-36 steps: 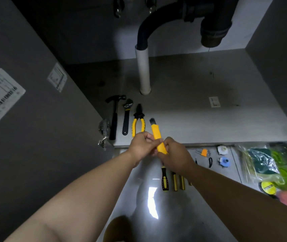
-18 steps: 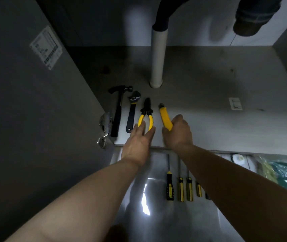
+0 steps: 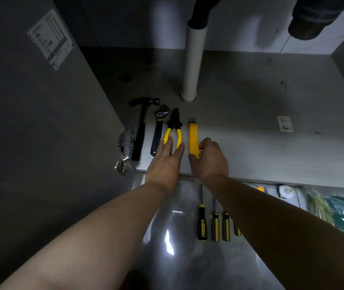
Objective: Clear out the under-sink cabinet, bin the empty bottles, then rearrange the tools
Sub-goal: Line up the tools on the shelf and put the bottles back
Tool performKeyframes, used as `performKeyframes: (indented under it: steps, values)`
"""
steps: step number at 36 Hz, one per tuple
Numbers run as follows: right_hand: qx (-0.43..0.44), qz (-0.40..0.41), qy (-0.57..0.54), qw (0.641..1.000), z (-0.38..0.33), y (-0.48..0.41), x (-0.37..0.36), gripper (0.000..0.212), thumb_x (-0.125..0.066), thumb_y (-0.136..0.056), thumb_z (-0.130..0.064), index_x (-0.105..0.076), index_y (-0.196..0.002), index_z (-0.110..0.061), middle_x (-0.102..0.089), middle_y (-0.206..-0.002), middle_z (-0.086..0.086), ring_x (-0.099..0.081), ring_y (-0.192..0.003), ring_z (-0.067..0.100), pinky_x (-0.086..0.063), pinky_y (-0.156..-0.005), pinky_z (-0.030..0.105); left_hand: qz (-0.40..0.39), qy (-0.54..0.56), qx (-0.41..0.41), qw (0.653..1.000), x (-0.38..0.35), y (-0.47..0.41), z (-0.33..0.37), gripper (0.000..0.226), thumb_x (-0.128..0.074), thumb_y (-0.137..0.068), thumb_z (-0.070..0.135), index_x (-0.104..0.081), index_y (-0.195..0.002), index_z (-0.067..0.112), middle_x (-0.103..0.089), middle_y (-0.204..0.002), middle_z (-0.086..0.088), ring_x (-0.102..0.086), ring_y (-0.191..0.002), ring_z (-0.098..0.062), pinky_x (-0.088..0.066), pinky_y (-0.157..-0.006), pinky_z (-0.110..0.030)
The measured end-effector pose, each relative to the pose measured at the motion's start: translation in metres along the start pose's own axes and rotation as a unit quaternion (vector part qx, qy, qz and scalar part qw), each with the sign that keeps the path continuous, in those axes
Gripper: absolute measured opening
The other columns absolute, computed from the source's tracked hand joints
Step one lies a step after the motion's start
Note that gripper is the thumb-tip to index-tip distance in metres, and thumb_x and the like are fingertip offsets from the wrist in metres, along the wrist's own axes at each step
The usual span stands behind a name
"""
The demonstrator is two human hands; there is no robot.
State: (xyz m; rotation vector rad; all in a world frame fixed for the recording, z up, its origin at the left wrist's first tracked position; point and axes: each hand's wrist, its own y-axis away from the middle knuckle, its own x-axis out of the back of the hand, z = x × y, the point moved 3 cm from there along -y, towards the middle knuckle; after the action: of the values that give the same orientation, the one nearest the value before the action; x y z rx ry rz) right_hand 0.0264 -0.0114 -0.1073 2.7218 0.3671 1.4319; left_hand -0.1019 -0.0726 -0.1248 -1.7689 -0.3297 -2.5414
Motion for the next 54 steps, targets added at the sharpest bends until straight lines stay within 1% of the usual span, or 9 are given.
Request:
performKeyframes:
  steps: [10,15,18,21,29,34,40,48,54]
  values:
    - [0.032,-0.029,-0.028,0.999,0.017,0.01,0.006,0.034,-0.069,-0.089,-0.03,-0.052,-0.115,-0.02,-0.055,-0.104,0.003,-0.058,-0.088,0.021,-0.044,-0.071,0.03,0.059,-0.046,-0.019,0.997,0.01,0.014,0.003,0.071,-0.062,-0.091,0.003,-0.033,-0.151,0.026,-0.023,-0.157,-0.007,-0.023,-0.148,-0.028,-0.036,-0.111,-0.04]
    - [0.061,-0.103,-0.031,0.992,0.033,0.026,0.027,0.022,-0.063,-0.093,-0.026,-0.054,-0.113,-0.021,-0.062,-0.088,0.001,-0.061,-0.08,0.019,-0.053,-0.073,0.038,0.095,-0.11,-0.077,0.986,0.015,0.029,0.014,0.055,-0.056,-0.08,-0.004,-0.049,-0.129,0.018,-0.043,-0.129,-0.006,-0.043,-0.117,-0.026,-0.039,-0.094,-0.033]
    - [0.084,-0.146,0.014,0.986,0.05,0.042,0.041,0.008,-0.052,-0.097,-0.023,-0.059,-0.1,-0.02,-0.064,-0.081,0.0,-0.061,-0.074,0.02,-0.053,-0.068,0.038,0.058,-0.149,-0.14,0.977,0.007,0.044,0.025,0.047,-0.055,-0.08,-0.001,-0.052,-0.124,0.017,-0.046,-0.12,-0.006,-0.046,-0.108,-0.026,-0.041,-0.088,-0.035]
    - [0.067,-0.185,0.06,0.979,0.071,0.06,0.048,0.021,-0.043,-0.1,-0.022,-0.06,-0.088,-0.017,-0.064,-0.077,0.002,-0.061,-0.069,0.021,-0.052,-0.065,0.038,-0.02,-0.132,-0.172,0.976,-0.008,0.059,0.036,0.048,-0.063,-0.076,0.002,-0.052,-0.121,0.016,-0.047,-0.118,-0.007,-0.051,-0.102,-0.027,-0.043,-0.084,-0.034]
    - [-0.018,-0.272,0.128,0.954,0.135,0.104,0.04,0.015,-0.05,-0.091,-0.02,-0.065,-0.091,-0.016,-0.07,-0.094,0.008,-0.068,-0.086,0.029,-0.058,-0.077,0.042,-0.273,0.054,-0.068,0.958,-0.079,0.092,0.043,0.051,-0.057,-0.096,0.021,-0.042,-0.144,0.028,-0.042,-0.126,-0.005,-0.055,-0.111,-0.028,-0.051,-0.094,-0.042]
    - [-0.027,-0.298,0.136,0.944,0.157,0.124,0.026,0.018,-0.049,-0.096,-0.026,-0.065,-0.096,-0.018,-0.07,-0.099,0.007,-0.068,-0.092,0.028,-0.058,-0.08,0.043,-0.304,0.11,-0.009,0.946,-0.114,0.104,0.053,0.056,-0.056,-0.099,0.026,-0.039,-0.152,0.031,-0.037,-0.14,-0.011,-0.056,-0.119,-0.033,-0.048,-0.104,-0.04]
    - [-0.035,-0.269,0.122,0.955,0.153,0.13,0.001,0.017,-0.058,-0.094,-0.035,-0.059,-0.101,-0.02,-0.067,-0.096,0.003,-0.068,-0.09,0.024,-0.053,-0.071,0.034,-0.274,0.112,0.025,0.955,-0.125,0.104,0.051,0.044,-0.063,-0.094,0.021,-0.052,-0.136,0.025,-0.041,-0.133,-0.011,-0.057,-0.113,-0.034,-0.049,-0.099,-0.038]
    - [-0.092,-0.231,0.126,0.96,0.138,0.13,-0.032,0.041,-0.06,-0.092,-0.042,-0.053,-0.122,-0.014,-0.066,-0.112,0.01,-0.065,-0.105,0.031,-0.056,-0.087,0.044,-0.266,0.092,0.044,0.959,-0.116,0.105,0.03,0.042,-0.075,-0.084,0.026,-0.055,-0.12,0.022,-0.046,-0.124,-0.007,-0.059,-0.104,-0.029,-0.052,-0.094,-0.035]
    - [-0.137,-0.215,0.115,0.96,0.134,0.129,-0.054,0.034,-0.061,-0.091,-0.028,-0.058,-0.121,-0.011,-0.064,-0.118,0.012,-0.064,-0.11,0.031,-0.056,-0.088,0.041,-0.287,0.071,-0.003,0.955,-0.1,0.108,0.013,0.038,-0.07,-0.088,0.022,-0.054,-0.123,0.022,-0.048,-0.127,-0.003,-0.058,-0.108,-0.026,-0.051,-0.097,-0.033]
